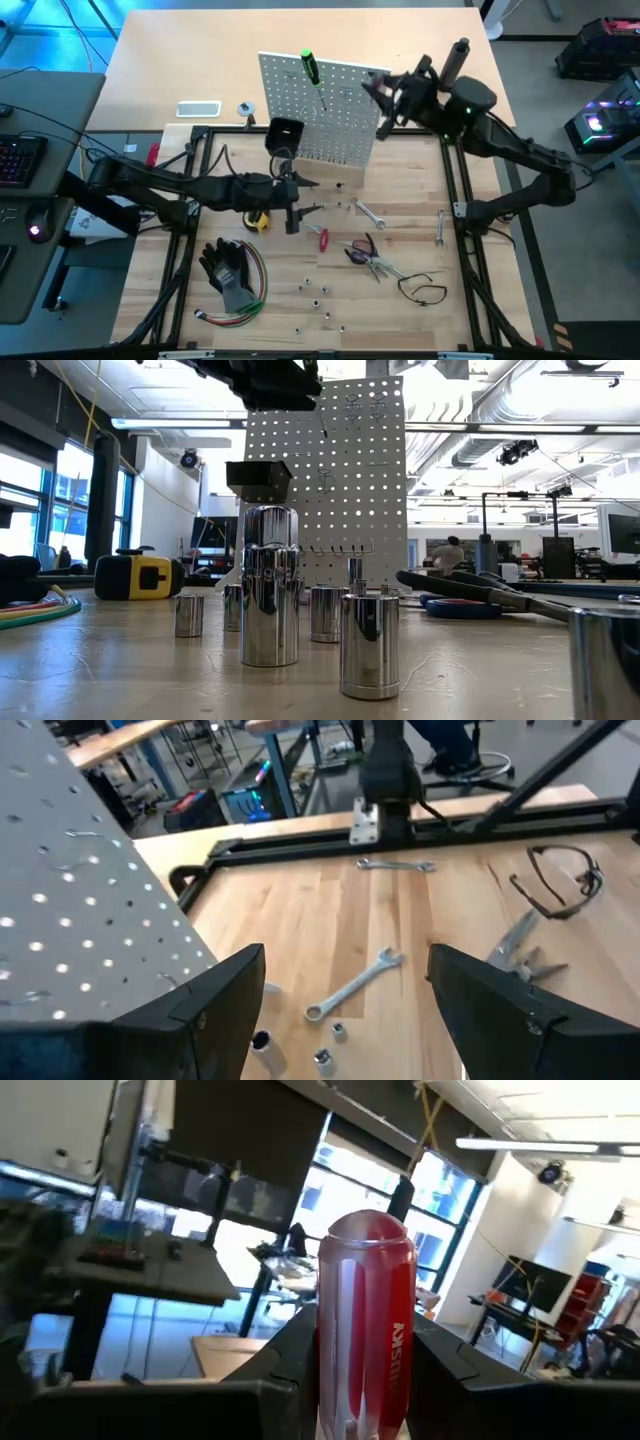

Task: Hang tools onto peg board
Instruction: Hang the red screwdriver on the white peg board

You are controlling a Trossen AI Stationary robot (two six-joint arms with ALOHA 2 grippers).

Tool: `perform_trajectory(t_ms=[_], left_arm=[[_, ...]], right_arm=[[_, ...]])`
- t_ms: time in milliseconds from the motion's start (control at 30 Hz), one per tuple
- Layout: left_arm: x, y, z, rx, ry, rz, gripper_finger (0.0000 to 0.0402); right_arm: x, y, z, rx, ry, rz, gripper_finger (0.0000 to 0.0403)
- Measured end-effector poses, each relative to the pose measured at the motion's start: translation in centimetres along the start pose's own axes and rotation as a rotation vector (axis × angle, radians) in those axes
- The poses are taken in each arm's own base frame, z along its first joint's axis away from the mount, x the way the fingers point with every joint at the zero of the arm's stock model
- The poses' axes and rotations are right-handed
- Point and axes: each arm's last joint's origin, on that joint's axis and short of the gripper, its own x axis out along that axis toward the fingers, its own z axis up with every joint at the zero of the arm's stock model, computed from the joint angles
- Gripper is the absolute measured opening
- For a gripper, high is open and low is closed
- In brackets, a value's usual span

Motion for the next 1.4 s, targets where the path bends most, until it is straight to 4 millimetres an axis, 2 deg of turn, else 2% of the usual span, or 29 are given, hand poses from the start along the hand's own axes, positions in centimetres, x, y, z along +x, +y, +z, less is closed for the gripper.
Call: perform_trajectory(t_ms=[233,367,633,1033,1400], left_arm=[[0.6,-0.3,-0.6,0.009,0.027,-0.005,0.0275],[0.8,-0.4,-0.6,0.008,0.025,-0.004,0.0275],[0.8,-0.3,-0.6,0.008,0.024,-0.004,0.0275],[0.8,-0.4,-0.7,0.011,0.033,-0.005,0.0275],[0.8,-0.4,-0.9,0.0,0.054,-0.008,0.0275]], right_arm=[[0.5,-2.2,-0.7,0.033,-0.028,-0.024,0.0088],[1.2,-2.7,-1.5,0.067,-0.021,0.0,0.0088],[2.4,-2.5,-2.7,0.072,0.011,0.016,0.0088],[2.6,-2.3,-3.3,0.07,0.064,0.022,0.0088],[3.5,-2.4,-5.7,0.088,0.21,0.023,0.0088]])
